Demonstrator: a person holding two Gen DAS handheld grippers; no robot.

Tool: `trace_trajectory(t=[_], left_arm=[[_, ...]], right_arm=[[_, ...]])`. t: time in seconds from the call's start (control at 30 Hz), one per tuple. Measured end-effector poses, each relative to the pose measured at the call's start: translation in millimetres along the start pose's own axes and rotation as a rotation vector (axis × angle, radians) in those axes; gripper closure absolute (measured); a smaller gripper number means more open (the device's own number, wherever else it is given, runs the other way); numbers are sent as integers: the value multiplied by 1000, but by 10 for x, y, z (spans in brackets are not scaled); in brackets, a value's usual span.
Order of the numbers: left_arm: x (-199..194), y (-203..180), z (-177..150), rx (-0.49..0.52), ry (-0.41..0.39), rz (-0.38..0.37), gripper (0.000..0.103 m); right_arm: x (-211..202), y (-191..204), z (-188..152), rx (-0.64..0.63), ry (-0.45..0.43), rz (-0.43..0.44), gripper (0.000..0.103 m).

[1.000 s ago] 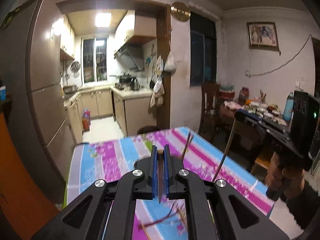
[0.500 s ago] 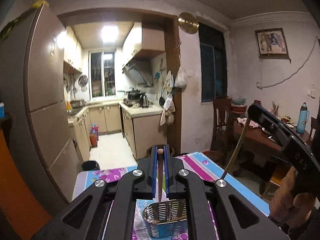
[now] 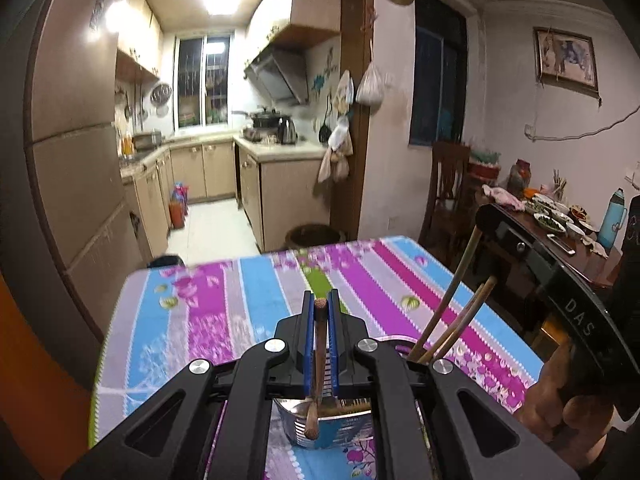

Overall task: Organize utensils
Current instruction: 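Open the right gripper over the holder while the left gripper releases its chopstick inside, then move both open grippers back over the remaining chopsticks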

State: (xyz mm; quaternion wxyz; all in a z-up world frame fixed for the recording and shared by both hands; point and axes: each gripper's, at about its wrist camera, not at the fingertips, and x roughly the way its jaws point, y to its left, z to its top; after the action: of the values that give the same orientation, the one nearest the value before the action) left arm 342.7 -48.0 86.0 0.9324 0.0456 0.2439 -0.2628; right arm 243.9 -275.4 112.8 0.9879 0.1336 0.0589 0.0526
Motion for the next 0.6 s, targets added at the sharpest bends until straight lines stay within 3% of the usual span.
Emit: trace_trajectory(t=[0.13,0.27,0.3,0.37,0.53,0.6], left_arm=[[83,70,-126,-32,15,13,95],[-65,155,-73,-69,-25,17,95],[-137,171,-34,-74,-44,19,95],[-376,209,62,-82,-104,37,95],[-1200,387,191,-91,-276,109,94],[-1579,448,133,-91,-340,161,89]], right_arm=[[57,-77,-109,24,49,-25,97],[-9,-98,-72,17,52,-46,96],[-78,-98,-16,11,39,-49,89],[-265,-119,111,5,-9,-43,76],[-1011,-247,479,-24,-135,-54,76],[-1386,-319,550,-57,-180,-76,75]])
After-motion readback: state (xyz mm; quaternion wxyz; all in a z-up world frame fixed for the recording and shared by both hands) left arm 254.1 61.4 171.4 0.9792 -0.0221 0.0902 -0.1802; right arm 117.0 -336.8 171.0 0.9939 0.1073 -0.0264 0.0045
